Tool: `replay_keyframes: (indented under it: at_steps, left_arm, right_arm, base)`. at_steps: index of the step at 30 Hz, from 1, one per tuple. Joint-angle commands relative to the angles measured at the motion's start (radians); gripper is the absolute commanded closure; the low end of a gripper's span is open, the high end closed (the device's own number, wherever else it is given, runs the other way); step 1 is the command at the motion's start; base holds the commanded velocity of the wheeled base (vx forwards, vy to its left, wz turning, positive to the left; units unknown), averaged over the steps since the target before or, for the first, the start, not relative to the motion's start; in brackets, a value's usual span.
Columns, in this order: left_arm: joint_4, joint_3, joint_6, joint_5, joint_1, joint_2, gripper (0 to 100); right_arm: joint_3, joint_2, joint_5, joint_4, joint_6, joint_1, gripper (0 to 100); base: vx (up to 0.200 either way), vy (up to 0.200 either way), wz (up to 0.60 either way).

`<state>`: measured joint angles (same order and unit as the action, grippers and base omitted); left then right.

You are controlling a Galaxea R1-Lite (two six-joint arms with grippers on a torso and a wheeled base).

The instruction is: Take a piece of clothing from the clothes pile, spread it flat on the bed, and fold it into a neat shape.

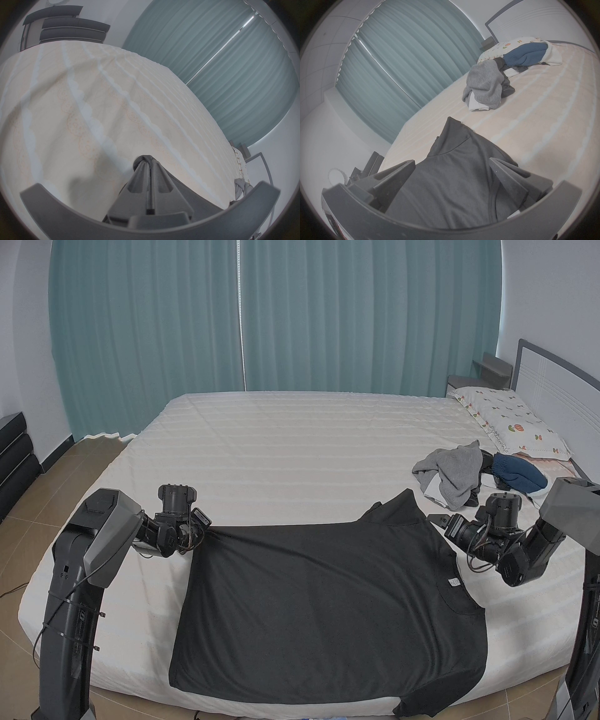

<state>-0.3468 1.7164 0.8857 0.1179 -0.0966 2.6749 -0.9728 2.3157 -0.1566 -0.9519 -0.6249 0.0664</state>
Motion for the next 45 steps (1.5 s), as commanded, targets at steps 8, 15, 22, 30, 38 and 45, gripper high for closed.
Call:
replay_keyframes:
  at_steps: [8, 15, 22, 30, 38, 45]
  left_arm:
    - [0.005, -0.035, 0.007, -0.001, 0.000, -0.017, 100]
    - [0.003, -0.054, 0.007, -0.003, -0.002, -0.024, 100]
    - [0.003, -0.063, 0.007, -0.001, -0.002, -0.024, 100]
    - [0.005, -0.066, 0.007, -0.003, -0.002, -0.024, 100]
    - [0.005, -0.066, 0.007, -0.003, -0.002, -0.024, 100]
    - [0.005, -0.067, 0.007, -0.003, 0.000, -0.024, 100]
  right_arm:
    - [-0.443, 0.300, 0.009, 0.226, 0.125, 0.006, 0]
    - [-0.629, 0.396, 0.037, 0.248, 0.134, 0.000, 0]
    - [-0.751, 0.475, 0.054, 0.302, 0.125, -0.005, 0]
    - [-0.794, 0.495, 0.054, 0.302, 0.122, -0.014, 100]
    - [-0.667, 0.386, 0.040, 0.291, 0.090, -0.019, 100]
    - [-0.549, 0.323, 0.032, 0.262, 0.117, -0.053, 100]
  base:
    - [0.000, 0.000, 0.00]
    - [0.000, 0.000, 0.00]
    - [0.000, 0.000, 0.00]
    - [0.000, 0.000, 0.00]
    - [0.000, 0.000, 0.00]
    - [0.000, 0.000, 0.00]
